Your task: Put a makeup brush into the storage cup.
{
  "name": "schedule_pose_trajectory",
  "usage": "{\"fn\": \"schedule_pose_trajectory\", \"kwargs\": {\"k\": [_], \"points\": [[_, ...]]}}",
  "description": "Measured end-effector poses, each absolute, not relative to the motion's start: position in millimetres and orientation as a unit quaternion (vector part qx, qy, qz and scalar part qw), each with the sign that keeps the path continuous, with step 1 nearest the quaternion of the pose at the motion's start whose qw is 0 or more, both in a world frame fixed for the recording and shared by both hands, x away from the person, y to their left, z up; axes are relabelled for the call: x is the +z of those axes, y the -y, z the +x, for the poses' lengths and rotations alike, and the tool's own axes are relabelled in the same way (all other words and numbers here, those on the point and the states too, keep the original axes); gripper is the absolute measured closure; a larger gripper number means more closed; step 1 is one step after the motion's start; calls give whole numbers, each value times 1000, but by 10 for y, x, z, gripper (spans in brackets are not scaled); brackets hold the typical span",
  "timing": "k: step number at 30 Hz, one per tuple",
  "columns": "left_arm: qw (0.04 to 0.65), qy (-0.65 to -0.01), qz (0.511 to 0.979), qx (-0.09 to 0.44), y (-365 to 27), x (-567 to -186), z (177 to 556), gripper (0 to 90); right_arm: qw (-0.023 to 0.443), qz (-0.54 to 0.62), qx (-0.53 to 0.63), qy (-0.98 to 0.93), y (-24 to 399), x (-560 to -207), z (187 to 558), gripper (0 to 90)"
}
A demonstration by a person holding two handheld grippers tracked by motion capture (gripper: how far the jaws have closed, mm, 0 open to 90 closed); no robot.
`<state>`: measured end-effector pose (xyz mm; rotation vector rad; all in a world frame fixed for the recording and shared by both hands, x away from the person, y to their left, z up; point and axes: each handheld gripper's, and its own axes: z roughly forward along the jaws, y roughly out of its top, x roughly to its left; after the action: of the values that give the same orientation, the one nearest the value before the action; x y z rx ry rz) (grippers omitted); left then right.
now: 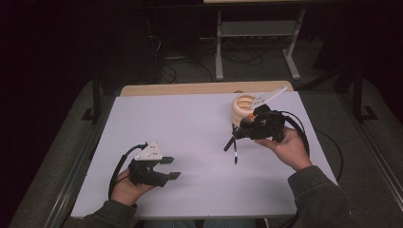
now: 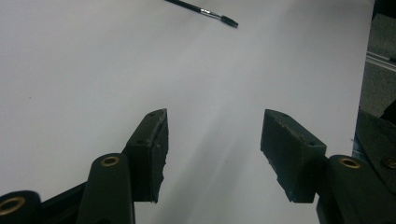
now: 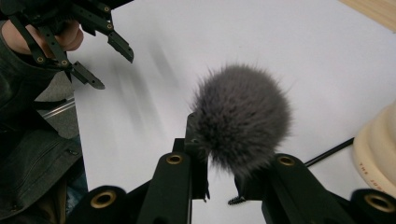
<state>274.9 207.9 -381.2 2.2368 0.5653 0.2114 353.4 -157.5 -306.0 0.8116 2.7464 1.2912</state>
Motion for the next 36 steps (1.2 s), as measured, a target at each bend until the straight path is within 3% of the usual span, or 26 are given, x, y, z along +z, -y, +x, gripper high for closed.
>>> {"fn": "schedule_pose_trajectory", "kwargs": {"k": [36], "points": [[413,-239,875,86,-2187,-3771,2775,351,30,321,414,-851,1942,-2758,3804,764]]}}
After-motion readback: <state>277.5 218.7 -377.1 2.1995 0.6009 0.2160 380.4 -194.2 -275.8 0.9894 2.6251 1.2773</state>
